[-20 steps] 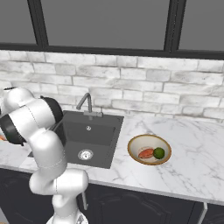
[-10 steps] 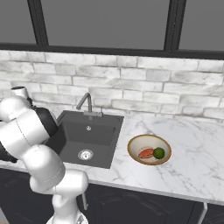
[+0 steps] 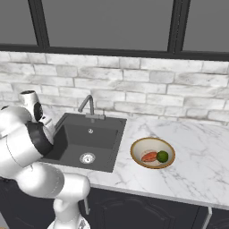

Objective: There is a mixed pile of frozen fruits and vegetables on the counter. Locate all the frozen vegetables and place the items in a bowl on the counter. Take all the frozen fruits and defrost them in a running sink.

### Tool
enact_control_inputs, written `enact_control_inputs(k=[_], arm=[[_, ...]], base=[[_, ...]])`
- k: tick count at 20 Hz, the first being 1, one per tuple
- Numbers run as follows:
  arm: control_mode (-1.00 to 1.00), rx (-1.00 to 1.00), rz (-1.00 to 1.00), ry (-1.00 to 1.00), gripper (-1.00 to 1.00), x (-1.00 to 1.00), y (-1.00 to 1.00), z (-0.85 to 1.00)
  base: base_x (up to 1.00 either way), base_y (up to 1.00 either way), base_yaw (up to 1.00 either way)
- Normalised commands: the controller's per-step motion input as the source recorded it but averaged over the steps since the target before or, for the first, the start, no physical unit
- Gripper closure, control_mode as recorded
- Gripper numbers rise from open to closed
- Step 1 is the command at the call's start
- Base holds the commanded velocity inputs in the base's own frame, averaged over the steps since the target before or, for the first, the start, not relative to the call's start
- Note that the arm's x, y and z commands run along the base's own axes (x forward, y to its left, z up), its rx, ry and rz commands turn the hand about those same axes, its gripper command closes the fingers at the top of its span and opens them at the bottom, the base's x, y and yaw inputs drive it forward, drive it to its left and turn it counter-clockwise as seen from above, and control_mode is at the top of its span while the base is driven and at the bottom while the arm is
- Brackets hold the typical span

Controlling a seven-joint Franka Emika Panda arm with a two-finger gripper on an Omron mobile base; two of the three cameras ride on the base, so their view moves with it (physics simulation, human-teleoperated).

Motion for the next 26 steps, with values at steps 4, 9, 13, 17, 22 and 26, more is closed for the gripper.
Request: enact_control_inputs(k=[4, 9, 13, 17, 22, 26], arm=[[-1.0, -0.05, -0.21, 0.0, 1.0, 0.12, -0.59, 0.0], [-1.0, -0.03, -0.15, 0.0, 1.0, 0.37, -0.59, -0.01], [-1.0, 0.0, -0.06, 0.01, 1.0, 0.53, -0.51, -0.14], [-1.0, 0.0, 0.0, 0.0, 1.0, 0.51, -0.44, -0.15], [-1.0, -0.01, 0.0, 0.03, 1.0, 0.4, -0.29, -0.25], [-1.0, -0.04, 0.0, 0.07, 1.0, 0.19, -0.13, -0.34]], base=[[0.0, 0.0, 0.0], [0.0, 0.0, 0.0], [0.0, 0.0, 0.0], [0.0, 0.0, 0.0], [0.0, 0.0, 0.0], [0.0, 0.0, 0.0]])
